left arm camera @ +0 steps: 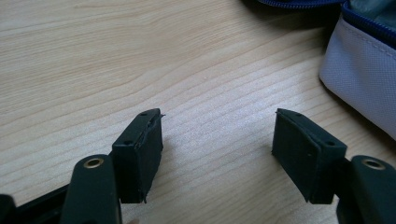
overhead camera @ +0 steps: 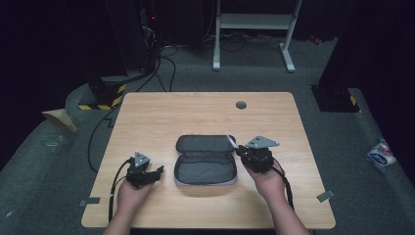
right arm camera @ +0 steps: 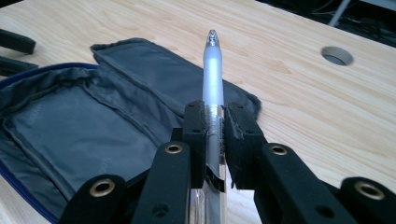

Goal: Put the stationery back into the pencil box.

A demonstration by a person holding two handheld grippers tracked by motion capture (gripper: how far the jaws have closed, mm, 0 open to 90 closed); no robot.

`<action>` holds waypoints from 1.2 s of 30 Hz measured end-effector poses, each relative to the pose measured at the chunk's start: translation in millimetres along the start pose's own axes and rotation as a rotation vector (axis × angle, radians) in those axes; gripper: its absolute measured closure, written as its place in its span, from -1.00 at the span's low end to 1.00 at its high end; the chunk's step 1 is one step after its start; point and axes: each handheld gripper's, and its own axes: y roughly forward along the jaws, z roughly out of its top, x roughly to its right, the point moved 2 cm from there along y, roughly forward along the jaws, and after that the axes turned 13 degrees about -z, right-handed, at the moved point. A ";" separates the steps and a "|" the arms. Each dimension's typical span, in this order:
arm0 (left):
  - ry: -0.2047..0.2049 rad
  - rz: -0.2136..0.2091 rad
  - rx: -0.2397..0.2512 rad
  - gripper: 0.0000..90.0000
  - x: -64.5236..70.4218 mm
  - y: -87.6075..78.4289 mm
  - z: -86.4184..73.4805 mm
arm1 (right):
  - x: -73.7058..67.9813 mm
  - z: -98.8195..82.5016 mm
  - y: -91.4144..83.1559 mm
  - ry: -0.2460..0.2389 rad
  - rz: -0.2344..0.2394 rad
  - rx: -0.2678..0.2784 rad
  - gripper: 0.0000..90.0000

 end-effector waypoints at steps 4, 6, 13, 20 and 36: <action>0.003 -0.002 -0.001 -0.26 -0.2 0.1 0.2 | -9.7 7.1 5.6 -0.034 0.025 0.006 0.75; 0.003 -0.002 -0.001 -0.26 -0.2 0.1 0.2 | -14.4 10.2 8.2 -0.041 0.049 0.011 0.75; 0.003 -0.002 -0.002 -0.25 0.0 0.0 0.1 | -32.5 16.2 17.5 -0.085 0.082 0.010 0.75; 0.004 -0.002 -0.001 -0.25 0.0 0.0 0.1 | -50.5 17.9 25.2 -0.117 0.122 0.003 0.75; 0.007 -0.003 -0.005 -0.26 -0.3 -0.2 0.1 | -87.7 25.8 36.3 -0.174 0.219 0.004 0.75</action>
